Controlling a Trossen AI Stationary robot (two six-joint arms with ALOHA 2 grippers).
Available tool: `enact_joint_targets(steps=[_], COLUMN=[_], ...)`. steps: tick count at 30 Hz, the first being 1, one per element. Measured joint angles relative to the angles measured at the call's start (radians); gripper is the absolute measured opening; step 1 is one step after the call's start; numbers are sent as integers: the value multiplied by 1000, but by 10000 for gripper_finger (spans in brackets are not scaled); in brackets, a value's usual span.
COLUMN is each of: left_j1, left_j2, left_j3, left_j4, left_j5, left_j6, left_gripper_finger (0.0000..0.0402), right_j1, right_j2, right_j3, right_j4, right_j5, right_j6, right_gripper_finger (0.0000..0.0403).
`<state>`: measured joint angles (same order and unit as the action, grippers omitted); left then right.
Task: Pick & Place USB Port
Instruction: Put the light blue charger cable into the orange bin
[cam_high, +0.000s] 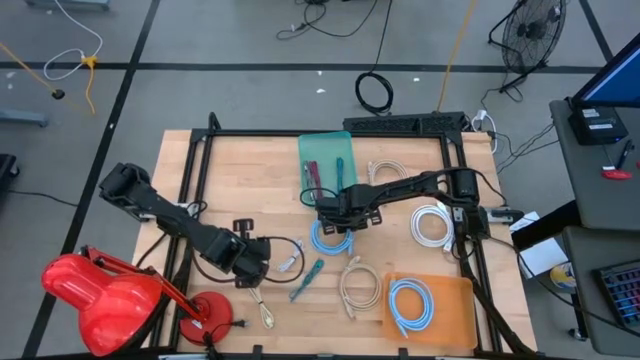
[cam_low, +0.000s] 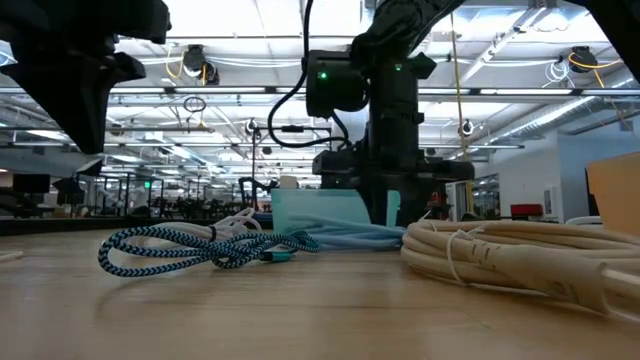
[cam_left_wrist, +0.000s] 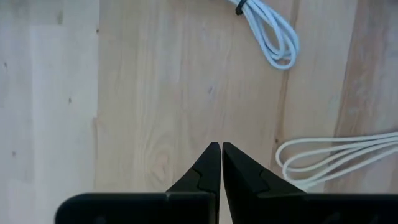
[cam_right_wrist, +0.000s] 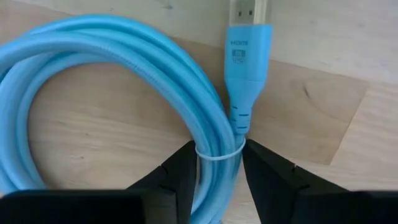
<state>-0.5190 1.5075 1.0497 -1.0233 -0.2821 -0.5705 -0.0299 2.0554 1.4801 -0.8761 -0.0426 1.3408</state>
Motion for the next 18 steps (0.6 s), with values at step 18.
enact_joint_targets(steps=[18], left_j1=[-7], left_j2=[-39], left_j3=[-43], left_j4=[44], left_j5=[-7], left_j6=[-14], left_gripper_finger=[21], right_j1=[31], right_j2=[-133], right_j3=[-7], right_j4=[-98], right_j5=[15], right_j6=[42], right_gripper_finger=[32])
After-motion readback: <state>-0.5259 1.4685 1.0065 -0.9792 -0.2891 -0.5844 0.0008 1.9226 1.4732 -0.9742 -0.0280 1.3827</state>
